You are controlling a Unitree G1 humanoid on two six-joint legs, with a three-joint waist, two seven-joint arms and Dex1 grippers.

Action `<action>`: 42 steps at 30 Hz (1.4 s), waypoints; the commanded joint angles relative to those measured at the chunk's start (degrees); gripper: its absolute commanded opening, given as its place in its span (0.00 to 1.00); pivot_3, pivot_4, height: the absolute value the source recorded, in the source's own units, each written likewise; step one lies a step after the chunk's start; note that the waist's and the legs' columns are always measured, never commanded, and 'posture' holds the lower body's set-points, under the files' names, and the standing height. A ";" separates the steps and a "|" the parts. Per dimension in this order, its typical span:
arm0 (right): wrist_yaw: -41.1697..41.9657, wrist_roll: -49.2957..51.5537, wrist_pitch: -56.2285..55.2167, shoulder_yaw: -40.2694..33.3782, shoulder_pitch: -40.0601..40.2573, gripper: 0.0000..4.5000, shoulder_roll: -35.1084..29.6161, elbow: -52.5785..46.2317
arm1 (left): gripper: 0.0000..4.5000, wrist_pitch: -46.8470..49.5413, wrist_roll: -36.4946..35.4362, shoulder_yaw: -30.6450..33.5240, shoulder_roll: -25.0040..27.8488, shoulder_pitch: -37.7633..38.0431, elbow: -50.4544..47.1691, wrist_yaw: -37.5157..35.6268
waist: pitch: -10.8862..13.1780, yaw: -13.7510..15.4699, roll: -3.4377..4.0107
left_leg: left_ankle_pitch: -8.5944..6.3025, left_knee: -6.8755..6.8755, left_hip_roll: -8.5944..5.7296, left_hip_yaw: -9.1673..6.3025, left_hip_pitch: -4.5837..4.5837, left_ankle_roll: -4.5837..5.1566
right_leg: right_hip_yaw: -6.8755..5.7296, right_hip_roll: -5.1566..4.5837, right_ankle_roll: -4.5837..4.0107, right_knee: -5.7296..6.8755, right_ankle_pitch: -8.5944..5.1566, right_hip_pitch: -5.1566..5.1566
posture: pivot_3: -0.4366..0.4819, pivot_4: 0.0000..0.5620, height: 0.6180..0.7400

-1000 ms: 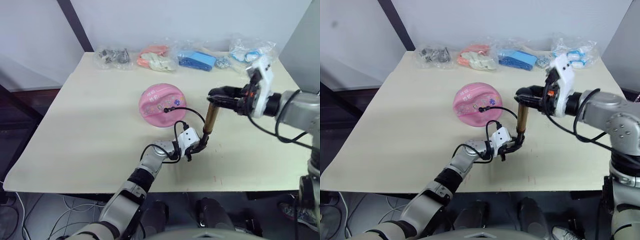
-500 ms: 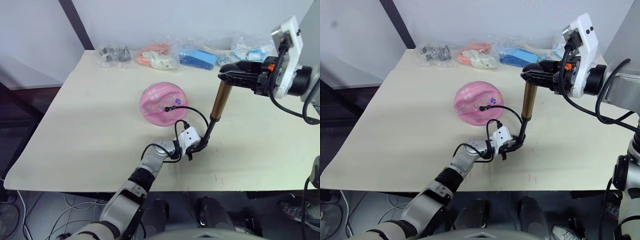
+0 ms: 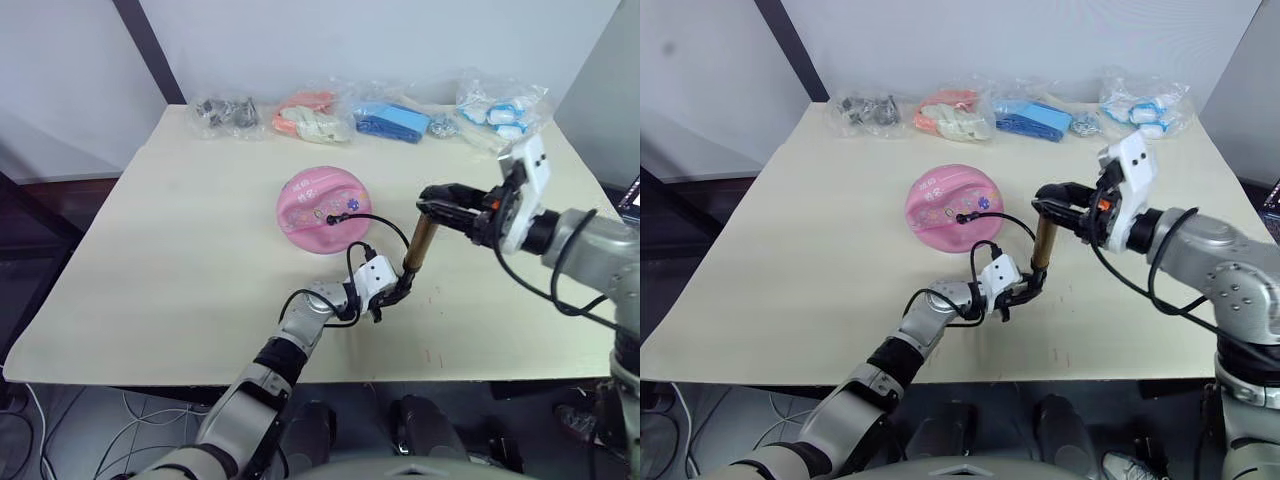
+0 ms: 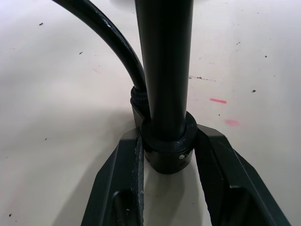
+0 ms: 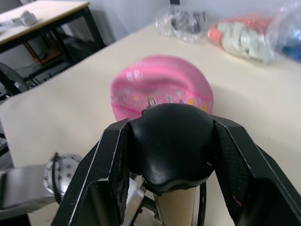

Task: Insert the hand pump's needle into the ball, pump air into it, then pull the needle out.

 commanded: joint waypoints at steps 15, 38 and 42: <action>5.72 -6.13 -2.20 1.95 4.03 0.43 -1.90 3.49 | 0.24 3.11 2.57 -1.97 1.47 3.28 1.91 -0.54 | -0.33 -0.03 -0.20 | -0.01 -0.62 0.11 -0.09 0.89 -0.01 | -0.07 0.05 -0.03 -0.69 -0.08 0.89 | 0.48 0.27 1.00; 0.14 14.26 13.35 -13.03 -26.52 0.43 -14.26 6.78 | 0.24 1.88 2.36 -2.54 1.41 2.83 3.90 -0.22 | 0.49 0.51 0.40 | -0.01 -0.61 -0.06 -0.12 0.22 0.00 | -0.17 -0.20 -0.21 -0.86 0.08 0.44 | 0.48 0.27 1.00; 1.58 11.74 12.20 -8.73 -20.03 0.43 -13.55 5.31 | 0.24 1.82 2.34 -2.50 1.45 2.79 4.00 -0.26 | 0.41 0.72 0.37 | 0.00 -0.52 -0.07 -0.09 -0.22 -0.01 | -0.13 -0.22 -0.15 -0.80 0.16 0.01 | 0.48 0.27 1.00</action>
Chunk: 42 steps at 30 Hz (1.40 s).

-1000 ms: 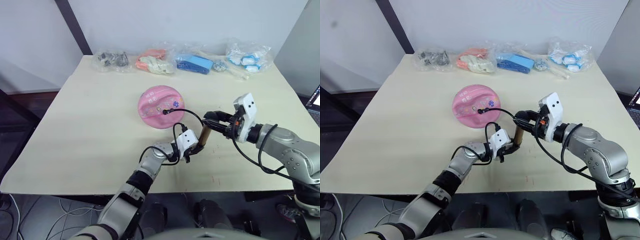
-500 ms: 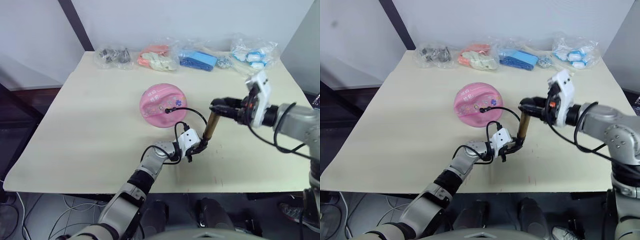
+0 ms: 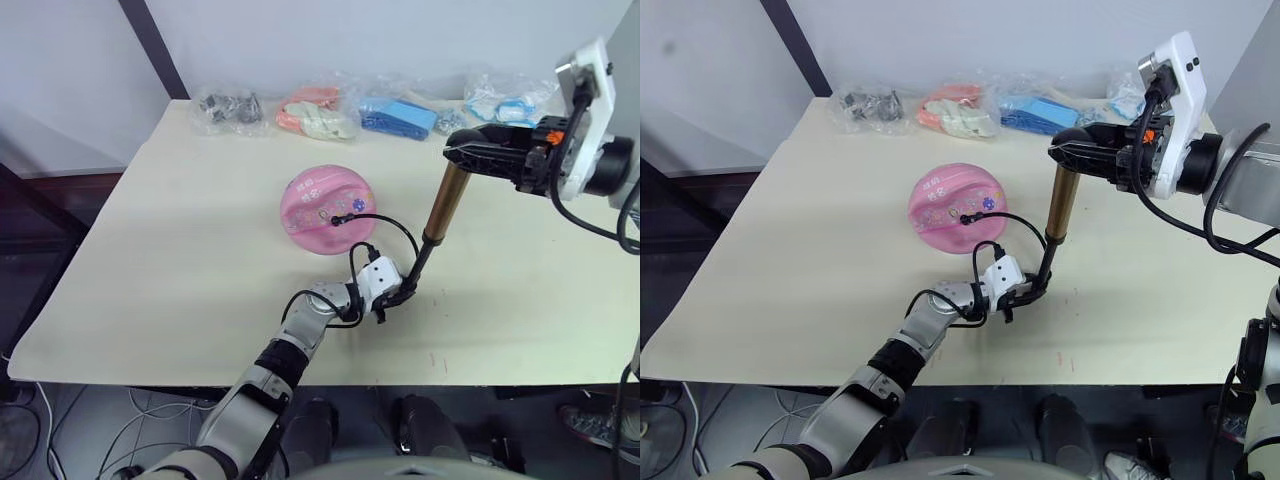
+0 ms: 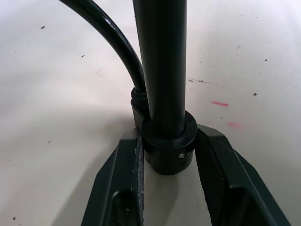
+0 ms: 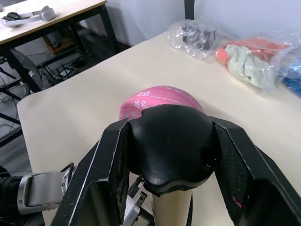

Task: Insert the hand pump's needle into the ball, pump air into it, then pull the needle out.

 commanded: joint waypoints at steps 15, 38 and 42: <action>3.92 -24.33 -20.74 23.60 28.33 0.43 13.03 3.35 | 0.24 3.17 2.18 -1.56 2.56 3.43 3.68 0.26 | -0.80 -0.86 -0.73 | -0.01 -0.12 0.15 0.07 1.17 0.00 | 0.19 0.19 0.26 -0.03 -0.15 0.93 | 0.48 0.27 1.00; 3.01 -9.50 -7.05 -0.14 8.44 0.43 4.68 -5.18 | 0.24 3.67 2.15 -2.08 2.65 4.14 3.13 0.37 | -0.24 -0.42 -0.04 | -0.01 -0.18 0.03 -0.09 0.81 0.00 | 0.23 0.10 0.02 -0.10 -0.02 0.64 | 0.48 0.27 1.00; 1.85 -5.98 -4.35 -2.34 2.46 0.43 1.97 -3.28 | 0.24 3.69 2.07 -2.19 2.50 4.21 3.11 0.34 | -0.11 -0.32 -0.03 | -0.01 -0.18 0.00 -0.08 0.74 0.00 | 0.20 0.05 0.02 -0.12 -0.02 0.59 | 0.48 0.27 1.00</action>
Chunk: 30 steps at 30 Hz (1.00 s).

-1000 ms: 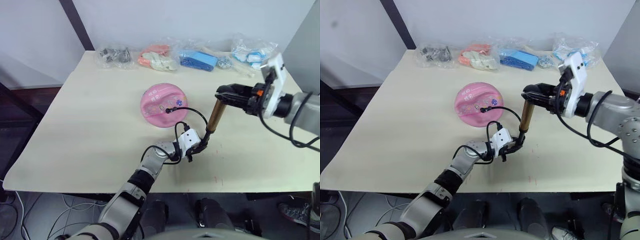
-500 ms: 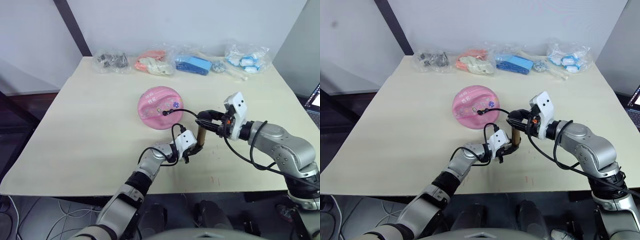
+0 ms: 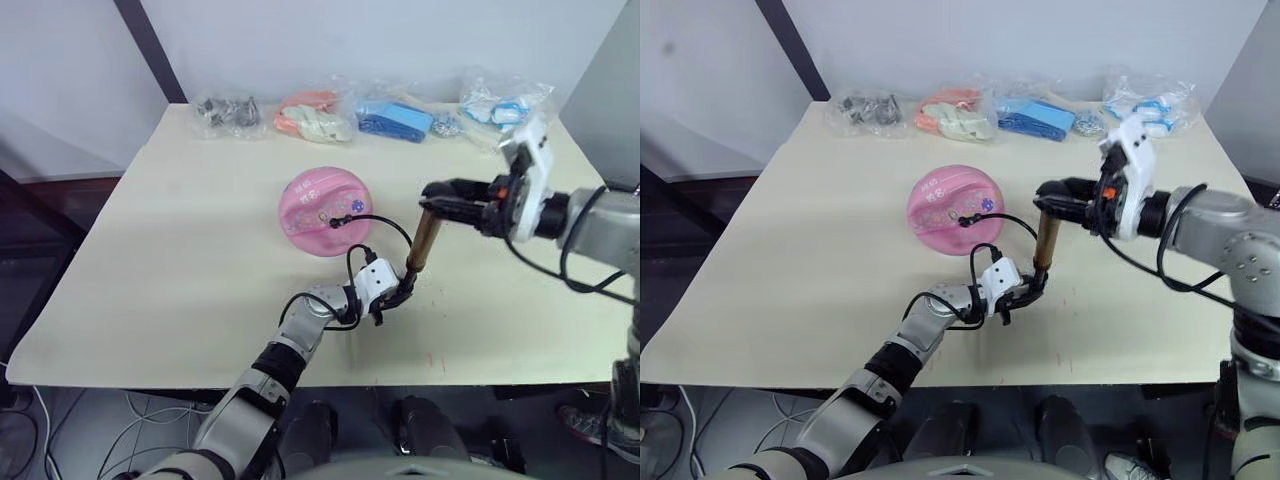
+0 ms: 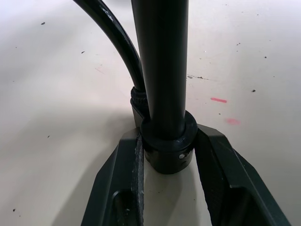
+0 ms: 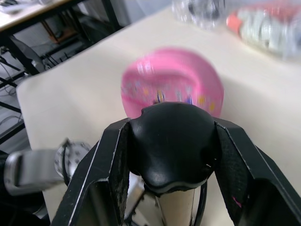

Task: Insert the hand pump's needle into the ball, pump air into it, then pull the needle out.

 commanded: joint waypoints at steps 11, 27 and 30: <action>-4.25 2.91 0.29 -1.29 0.49 0.43 -0.27 -2.90 | 0.24 2.90 2.53 -1.66 1.80 3.43 3.80 -0.50 | -0.03 0.09 -0.06 | 0.00 0.00 0.01 0.03 -0.06 0.00 | -0.08 -0.02 0.00 -0.01 0.00 -0.01 | 0.48 0.27 1.00; 3.63 -22.08 -19.38 22.85 23.29 0.43 8.01 7.81 | 0.24 3.35 2.38 -1.73 2.12 3.56 2.97 -0.59 | -0.83 -0.43 -0.46 | 0.00 -0.01 0.12 0.11 0.41 0.00 | -0.08 0.13 0.22 0.00 -0.15 0.31 | 0.48 0.27 1.00; 4.85 -24.33 -20.80 23.45 24.68 0.43 8.09 8.87 | 0.24 3.50 2.36 -1.69 2.15 3.51 2.88 -0.56 | -1.14 -0.45 -0.65 | 0.00 -0.02 0.14 0.05 0.48 0.00 | -0.07 0.15 0.23 0.00 -0.15 0.37 | 0.48 0.27 1.00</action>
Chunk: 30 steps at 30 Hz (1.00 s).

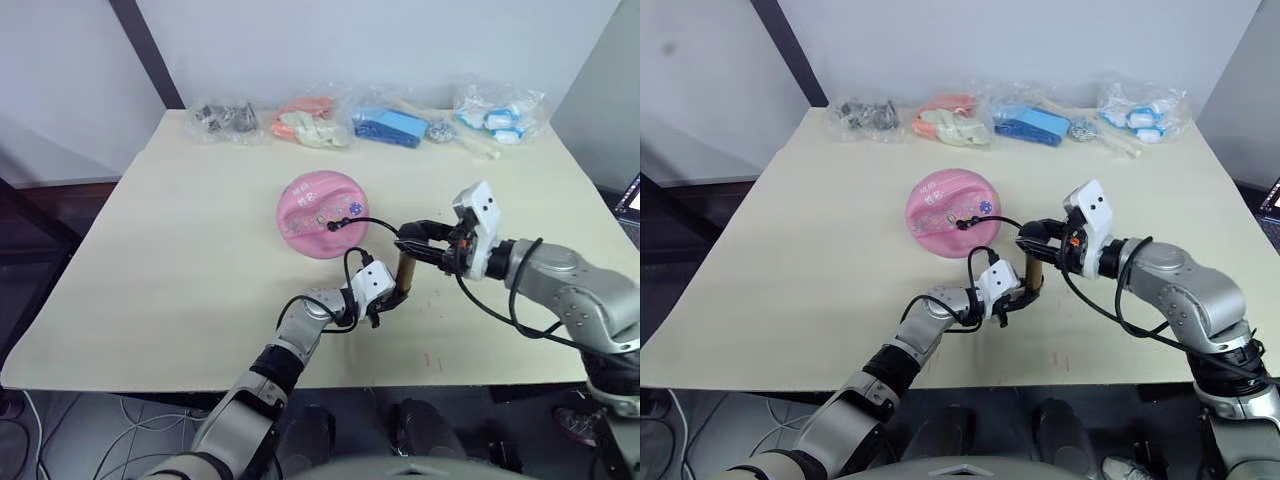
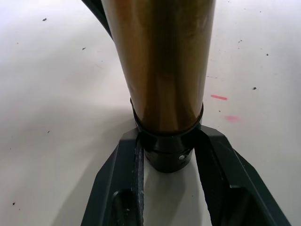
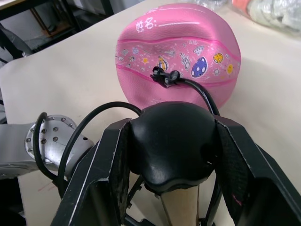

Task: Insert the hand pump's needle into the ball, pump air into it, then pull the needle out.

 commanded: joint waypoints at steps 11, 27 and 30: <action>-1.87 7.75 13.10 -12.46 -6.11 0.43 -5.48 -4.38 | 0.24 1.83 2.34 -1.95 1.46 2.78 3.17 -1.25 | 0.28 0.31 0.38 | 0.00 -0.04 -0.04 -0.11 -0.13 0.00 | 0.02 -0.05 -0.04 -0.02 0.01 -0.09 | 0.48 0.27 1.00; -7.84 25.34 25.63 -26.47 -27.11 0.43 -15.68 -1.19 | 0.24 1.35 2.29 -2.15 1.24 2.36 4.35 -1.22 | 1.06 1.03 0.59 | 0.00 -0.02 -0.20 -0.04 -0.76 0.00 | -0.05 -0.25 -0.23 -0.03 0.14 -0.60 | 0.48 0.27 1.00; -7.16 23.94 23.84 -25.11 -20.48 0.43 -14.98 -2.33 | 0.24 1.27 2.29 -2.18 1.16 2.30 4.49 -1.18 | 1.06 1.34 0.51 | 0.00 -0.01 -0.19 0.04 -0.81 0.00 | -0.11 -0.24 -0.23 -0.04 0.14 -0.61 | 0.48 0.27 1.00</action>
